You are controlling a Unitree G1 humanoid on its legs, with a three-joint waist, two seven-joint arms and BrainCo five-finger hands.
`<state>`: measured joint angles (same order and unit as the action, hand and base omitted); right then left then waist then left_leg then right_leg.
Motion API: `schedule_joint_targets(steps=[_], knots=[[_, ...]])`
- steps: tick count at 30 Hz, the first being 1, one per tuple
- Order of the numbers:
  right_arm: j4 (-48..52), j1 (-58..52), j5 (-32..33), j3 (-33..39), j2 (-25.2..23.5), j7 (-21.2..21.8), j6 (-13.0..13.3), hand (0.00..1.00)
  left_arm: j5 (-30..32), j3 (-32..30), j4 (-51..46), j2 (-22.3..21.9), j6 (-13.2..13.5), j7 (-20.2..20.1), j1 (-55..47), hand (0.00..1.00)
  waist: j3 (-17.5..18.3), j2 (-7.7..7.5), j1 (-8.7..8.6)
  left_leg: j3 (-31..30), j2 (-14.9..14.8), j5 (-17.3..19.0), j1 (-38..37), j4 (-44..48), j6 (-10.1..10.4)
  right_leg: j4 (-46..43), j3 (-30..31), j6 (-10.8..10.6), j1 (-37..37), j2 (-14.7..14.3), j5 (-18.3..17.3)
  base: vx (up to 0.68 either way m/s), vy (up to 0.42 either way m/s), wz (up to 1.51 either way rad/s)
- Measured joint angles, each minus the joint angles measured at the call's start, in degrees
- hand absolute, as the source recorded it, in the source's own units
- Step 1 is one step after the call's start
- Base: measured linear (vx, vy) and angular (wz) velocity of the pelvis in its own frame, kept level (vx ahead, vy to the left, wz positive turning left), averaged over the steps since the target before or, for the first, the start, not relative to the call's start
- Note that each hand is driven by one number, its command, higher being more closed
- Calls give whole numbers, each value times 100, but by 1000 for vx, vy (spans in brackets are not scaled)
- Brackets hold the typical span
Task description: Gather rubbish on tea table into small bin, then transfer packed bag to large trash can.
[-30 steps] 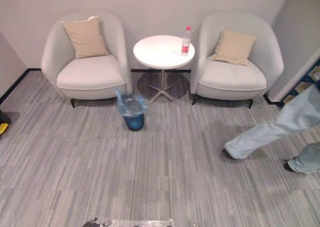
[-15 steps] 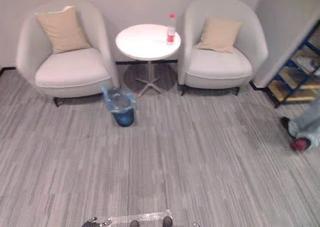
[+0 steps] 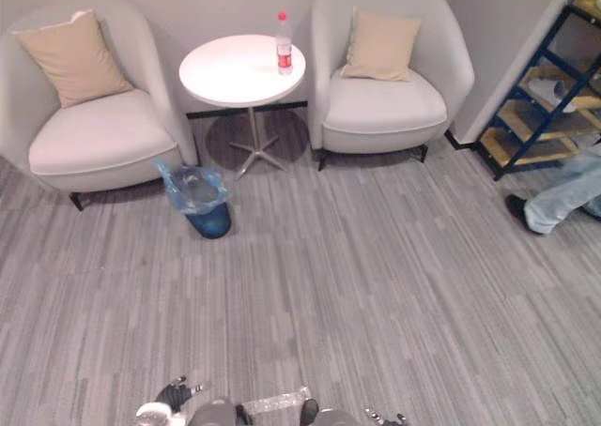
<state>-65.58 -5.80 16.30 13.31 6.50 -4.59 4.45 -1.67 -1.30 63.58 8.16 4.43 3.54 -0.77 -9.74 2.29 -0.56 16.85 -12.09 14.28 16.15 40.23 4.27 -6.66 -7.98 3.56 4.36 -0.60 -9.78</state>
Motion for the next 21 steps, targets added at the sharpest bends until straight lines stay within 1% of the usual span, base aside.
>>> schedule_joint_targets(steps=[1, 2, 3, 4, 5, 6, 7, 8, 9, 10, 11, 12, 13, 14, 15, 16, 17, 18, 19, 20, 21], knots=[[2, 4, -4, -4, 4, -15, 0, 0, -95, -5, -64, -13, 24, 5, -19, 0, -8, -2, 17, -1, 141, -33, 88, -413, -50, 9, 94, 28, 25, 87, -145, 103, 96, -9], [8, 7, -3, -8, 7, -21, 0, 0, -119, -6, -102, -21, 25, 8, -24, 0, -18, 5, 28, 3, 220, -73, 120, -635, -85, 13, 126, 6, 53, 128, -185, 163, 146, -16], [48, 16, -4, -20, 19, -45, 1, 0, -207, -12, -137, -53, 37, 11, -32, 0, -22, 15, 58, -25, 414, -237, 170, -1213, -106, 27, 201, -67, 80, 219, -256, 193, 182, -29], [77, 76, -5, -24, 39, -52, 21, 0, -257, -42, -158, -98, 43, 11, -52, 0, -17, 45, 81, -144, 609, -532, 166, -1935, -18, 106, 295, -148, 87, 294, -304, 209, 207, -41], [71, 122, -7, -24, 58, -53, 32, 0, -287, -58, -152, -118, 52, 12, -65, 0, -12, 72, 94, -268, 667, -647, 138, -2221, 16, 134, 366, -196, 88, 300, -332, 259, 264, -63], [51, 170, -21, -26, 68, -55, 36, 0, -336, -74, -109, -119, 96, 2, -79, 0, -18, 88, 109, -390, 703, -897, 169, -2337, -154, 131, 531, -316, 96, 312, -420, 338, 309, -69], [54, 248, -44, -19, -1, -53, 36, 0, -351, -174, -98, -83, 108, -19, -110, 0, 10, 52, 148, -325, 784, -910, 171, -2140, -326, 81, 623, -449, 145, 448, -546, 376, 319, -63], [60, 233, -49, -7, -29, -52, 36, 0, -350, -187, -101, -45, 114, -21, -113, 0, 53, -47, 149, -224, 845, -744, 182, -2055, -368, -4, 622, -532, 174, 531, -593, 518, 316, -54], [81, 234, -52, 7, -165, -49, 37, 0, -348, -190, -106, -15, 113, -17, -93, 0, 121, -180, 172, -57, 950, -544, 149, -2028, -419, -482, 641, -715, -79, 712, -657, 523, 275, -49], [120, 253, -51, 41, -186, -33, 54, 0, -348, -117, -82, -12, 105, -11, -22, 0, 129, -197, 215, 59, 1038, -401, -31, -2061, -443, -1348, 621, -814, -426, 849, -694, 525, 262, -47], [140, 254, -50, 48, -194, -23, 57, 0, -346, -81, -69, -11, 99, -9, -9, 0, 131, -200, 226, 88, 1066, -357, -116, -2106, -466, -1669, 630, -881, -546, 883, -678, 336, 180, -39], [246, 249, -55, 48, -227, -4, 65, 0, -335, 39, -81, -13, 84, -3, 10, 0, 133, -212, 235, 150, 1155, -285, -439, -2237, -519, -2755, 662, -1190, -942, 1001, -581, 342, 158, -22], [350, 247, -58, 47, -259, 0, 74, 0, -302, 131, -94, -36, 82, -1, 10, 0, 140, -198, 214, 161, 1215, -222, -694, -2335, -520, -3563, 605, -1309, -1169, 1077, -524, 433, 158, -9], [473, 264, -62, 35, -329, 9, 80, 0, -293, 272, -107, -95, 84, -6, 17, 0, 151, -192, 128, 159, 1278, -173, -1004, -2476, -527, -4336, 385, -1248, -1483, 1195, -548, 440, 132, 11], [529, 290, -63, 29, -367, 13, 90, 0, -293, 310, -108, -139, 85, -8, 22, 0, 150, -196, 109, 156, 1311, -172, -1169, -2573, -526, -4568, 222, -1145, -1596, 1268, -609, 533, 76, 14], [580, 346, -197, 0, -366, 25, 90, 0, -286, 347, -111, -318, 76, -12, 29, 0, 127, -160, 68, 150, 1305, -174, -1604, -2839, -524, -4701, -241, -848, -1865, 1332, -785, 436, 22, 7], [594, 345, -236, 0, -367, 29, 90, 0, -286, 348, -115, -320, 85, -12, 47, 0, 124, -157, 70, 145, 1288, -174, -1678, -2878, -523, -4669, -355, -776, -1926, 1330, -829, 502, -24, 5], [617, 354, -272, 4, -366, 32, 106, 0, -293, 349, -106, -343, 80, -25, 87, 0, 122, -154, 69, 125, 1237, -171, -1832, -2957, -513, -4496, -573, -667, -2081, 1309, -895, 391, -95, 13], [647, 387, -277, 5, -360, 52, 139, 0, -293, 378, -98, -379, 79, -27, 141, 0, 109, -117, 41, 77, 1098, -103, -1960, -2974, -397, -4015, -787, -622, -2297, 1193, -914, 469, -164, 23], [656, 421, -275, 5, -339, 83, 162, 0, -290, 498, -51, -388, 83, -35, 195, 0, 87, -81, 5, -40, 962, -38, -2075, -3008, -289, -3335, -833, -609, -2472, 1032, -848, 391, -179, 26], [653, 441, -275, 2, -333, 89, 163, 0, -288, 524, -34, -389, 83, -37, 207, 0, 80, -74, -17, -77, 921, -21, -2111, -3013, -260, -3032, -814, -594, -2511, 970, -756, 397, -218, 40]])
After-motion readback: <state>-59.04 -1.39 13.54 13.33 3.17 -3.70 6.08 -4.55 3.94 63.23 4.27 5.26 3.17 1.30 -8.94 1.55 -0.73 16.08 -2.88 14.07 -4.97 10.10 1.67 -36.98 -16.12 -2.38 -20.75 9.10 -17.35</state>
